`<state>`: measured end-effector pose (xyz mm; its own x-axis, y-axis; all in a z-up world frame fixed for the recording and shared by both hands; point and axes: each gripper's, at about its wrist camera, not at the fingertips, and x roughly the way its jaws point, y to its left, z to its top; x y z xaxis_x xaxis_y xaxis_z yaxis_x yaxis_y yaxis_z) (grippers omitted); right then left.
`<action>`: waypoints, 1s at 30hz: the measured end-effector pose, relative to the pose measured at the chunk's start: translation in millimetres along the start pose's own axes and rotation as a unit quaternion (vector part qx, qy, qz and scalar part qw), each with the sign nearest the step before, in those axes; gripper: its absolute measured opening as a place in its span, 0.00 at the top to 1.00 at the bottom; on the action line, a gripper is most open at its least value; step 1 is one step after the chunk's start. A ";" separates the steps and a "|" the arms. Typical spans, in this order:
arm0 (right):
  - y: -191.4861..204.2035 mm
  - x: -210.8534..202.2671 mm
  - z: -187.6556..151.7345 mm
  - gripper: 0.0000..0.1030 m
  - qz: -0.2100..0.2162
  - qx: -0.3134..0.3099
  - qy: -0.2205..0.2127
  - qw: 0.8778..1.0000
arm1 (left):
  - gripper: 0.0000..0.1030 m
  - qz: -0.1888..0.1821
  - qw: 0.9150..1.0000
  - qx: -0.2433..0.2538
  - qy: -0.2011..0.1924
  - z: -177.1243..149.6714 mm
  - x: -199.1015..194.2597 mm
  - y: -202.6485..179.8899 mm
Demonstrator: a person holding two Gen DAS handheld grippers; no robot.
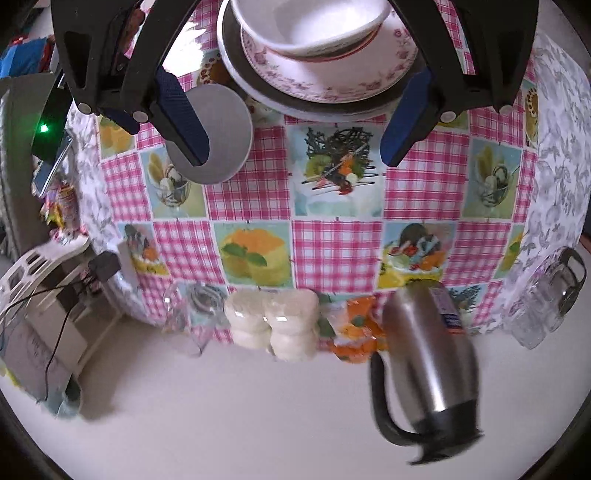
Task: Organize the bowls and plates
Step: 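Move the right gripper to the round white bowl and close on its rim, then lift the round white bowl with the right gripper and carry it over the stack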
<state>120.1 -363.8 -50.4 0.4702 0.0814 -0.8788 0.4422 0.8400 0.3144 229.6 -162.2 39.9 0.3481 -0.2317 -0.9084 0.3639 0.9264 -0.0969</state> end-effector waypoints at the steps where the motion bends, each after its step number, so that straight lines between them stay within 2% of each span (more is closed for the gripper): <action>1: -1.2 3.6 0.3 0.14 -0.001 0.001 0.003 1.000 | 0.09 0.012 1.000 0.008 0.008 2.0 6.0 -5.9; 4: -2.6 11.5 1.2 0.18 -0.002 0.002 0.009 1.000 | 0.09 0.047 0.998 0.028 0.038 5.8 28.5 -21.4; 6: -3.5 13.6 1.1 0.20 -0.002 0.003 0.010 1.000 | 0.10 0.052 0.997 0.028 0.057 7.5 42.4 -28.5; 10: -4.2 18.6 -0.2 0.25 0.002 0.007 0.015 1.000 | 0.21 0.078 0.991 0.047 0.097 8.3 70.1 -45.0; 12: -4.3 21.9 -1.2 0.31 0.005 0.008 0.020 1.000 | 0.22 0.089 0.988 0.059 0.114 7.7 81.6 -52.8; 16: -3.5 27.1 -2.8 0.35 0.009 0.009 0.026 1.000 | 0.23 0.099 0.982 0.079 0.139 8.0 101.3 -67.5; 18: -3.5 29.3 -4.1 0.42 0.014 0.013 0.031 0.999 | 0.29 0.105 0.978 0.086 0.157 6.5 112.7 -73.5; 21: -4.7 31.6 -5.6 0.45 0.019 0.020 0.035 0.999 | 0.36 0.104 0.975 0.092 0.173 3.3 125.5 -79.9; 23: -5.2 33.8 -6.3 0.49 0.025 0.021 0.039 0.999 | 0.45 0.107 0.972 0.097 0.183 0.3 134.4 -83.8; 27: -3.8 36.8 -7.3 0.59 0.031 0.021 0.042 0.998 | 0.57 0.100 0.970 0.096 0.197 -4.5 148.0 -88.0; 29: -2.6 37.7 -7.8 0.64 0.035 0.020 0.043 0.998 | 0.69 0.101 0.971 0.092 0.198 -6.0 152.4 -87.0; 30: -2.5 38.5 -8.0 0.66 0.037 0.020 0.044 0.998 | 0.71 0.101 0.971 0.089 0.198 -6.2 153.6 -86.1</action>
<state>131.0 -358.5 -87.9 0.4349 0.1903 -0.8801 0.4403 0.8077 0.3922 246.4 -275.8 -93.8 0.0808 0.1139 -0.9902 0.4787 0.8670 0.1387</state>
